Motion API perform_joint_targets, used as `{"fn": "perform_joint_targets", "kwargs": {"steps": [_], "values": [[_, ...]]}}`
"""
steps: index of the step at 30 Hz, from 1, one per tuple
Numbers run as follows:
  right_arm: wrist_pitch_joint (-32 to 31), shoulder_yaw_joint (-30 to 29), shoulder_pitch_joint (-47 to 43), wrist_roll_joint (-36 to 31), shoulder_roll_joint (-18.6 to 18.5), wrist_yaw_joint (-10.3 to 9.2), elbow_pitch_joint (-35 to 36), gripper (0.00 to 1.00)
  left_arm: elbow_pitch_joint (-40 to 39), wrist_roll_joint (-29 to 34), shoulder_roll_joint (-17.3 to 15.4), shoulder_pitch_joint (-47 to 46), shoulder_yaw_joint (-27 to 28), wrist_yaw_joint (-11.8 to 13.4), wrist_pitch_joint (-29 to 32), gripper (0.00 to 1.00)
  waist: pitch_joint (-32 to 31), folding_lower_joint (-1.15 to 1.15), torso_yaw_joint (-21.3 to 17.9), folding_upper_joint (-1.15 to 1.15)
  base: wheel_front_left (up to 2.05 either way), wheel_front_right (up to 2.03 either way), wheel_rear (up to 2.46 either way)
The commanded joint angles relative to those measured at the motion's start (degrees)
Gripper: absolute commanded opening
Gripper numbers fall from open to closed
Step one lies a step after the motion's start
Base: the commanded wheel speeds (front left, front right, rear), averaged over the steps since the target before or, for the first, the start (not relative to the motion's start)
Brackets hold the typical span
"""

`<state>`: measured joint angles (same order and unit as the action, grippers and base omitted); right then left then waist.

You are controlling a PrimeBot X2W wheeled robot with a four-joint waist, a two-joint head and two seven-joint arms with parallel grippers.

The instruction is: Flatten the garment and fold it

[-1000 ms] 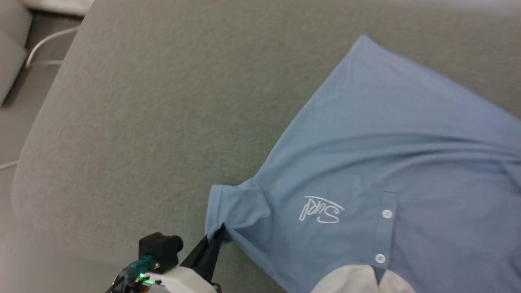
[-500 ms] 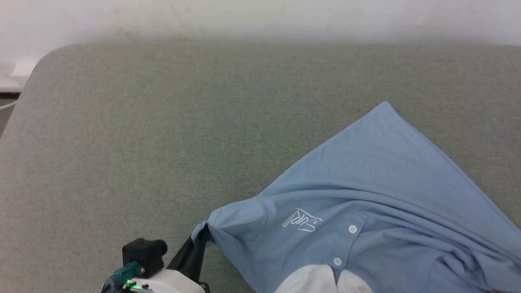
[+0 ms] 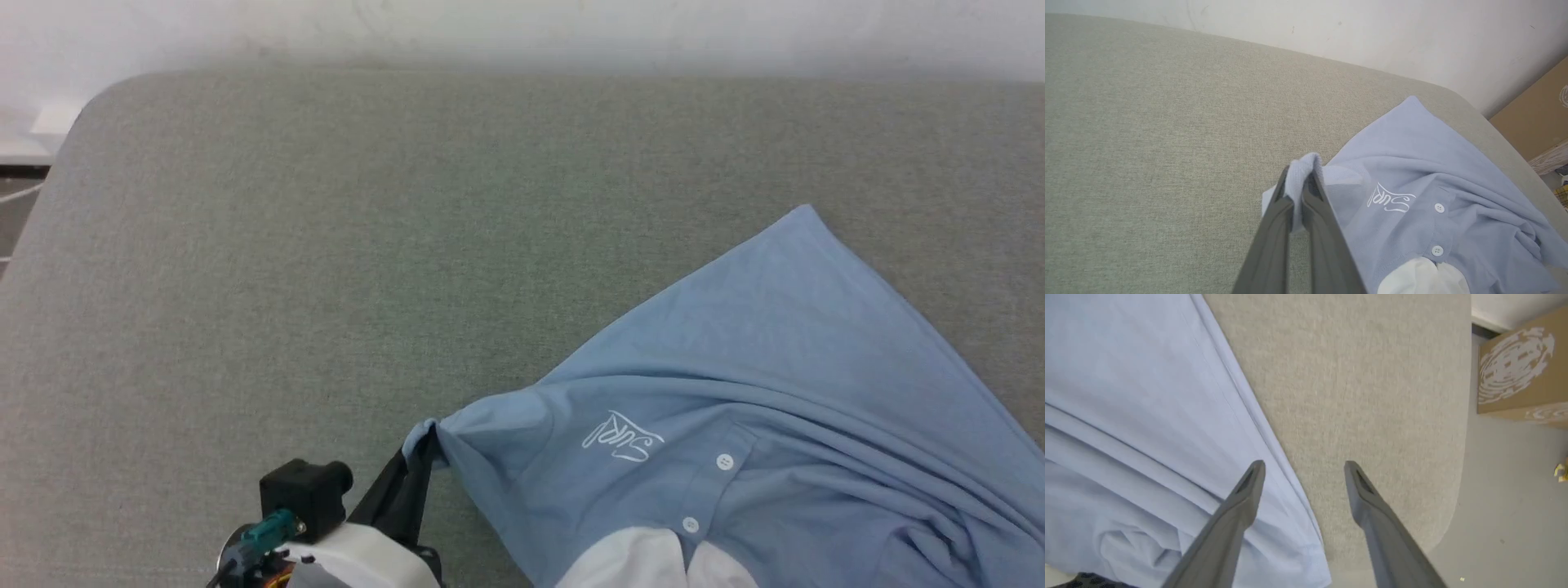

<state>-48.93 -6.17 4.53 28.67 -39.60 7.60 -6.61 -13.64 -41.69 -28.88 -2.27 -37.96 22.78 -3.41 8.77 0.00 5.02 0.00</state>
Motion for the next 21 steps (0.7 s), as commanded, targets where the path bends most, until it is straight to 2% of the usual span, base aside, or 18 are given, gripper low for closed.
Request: {"fn": "perform_joint_targets", "kwargs": {"steps": [1,5,8,15,21], "values": [[-0.2,0.9,2.9,-0.3,-0.3,-0.11,1.7,1.00,-0.4,0.7,0.5,-1.3,-0.1,-0.2,-0.5,0.00,2.1,0.00,2.0,0.00,0.00,0.00,0.00],[-1.6,5.7,10.8,-0.2,-0.9,-0.11,4.6,1.00,-1.1,1.9,1.8,-3.4,-1.4,-0.9,-0.6,0.00,5.5,0.00,5.1,0.00,0.00,0.00,0.00],[-2.7,9.8,17.3,-0.4,-1.0,-0.11,4.2,1.00,-0.9,2.6,3.5,-5.3,-2.4,-1.4,-1.0,0.00,7.9,0.00,7.7,0.00,0.00,0.00,0.00],[-5.3,18.4,30.1,-2.4,-2.2,-0.11,-2.6,1.00,0.6,4.0,7.2,-8.3,-4.8,-2.8,-2.3,0.00,12.9,0.00,13.9,0.00,0.00,0.00,0.00],[-5.8,23.1,35.6,-3.9,-3.9,-0.11,-8.9,1.00,1.8,4.6,9.6,-10.0,-6.3,-3.9,-3.3,0.00,15.0,0.00,17.2,0.00,0.00,0.00,0.00]]}}
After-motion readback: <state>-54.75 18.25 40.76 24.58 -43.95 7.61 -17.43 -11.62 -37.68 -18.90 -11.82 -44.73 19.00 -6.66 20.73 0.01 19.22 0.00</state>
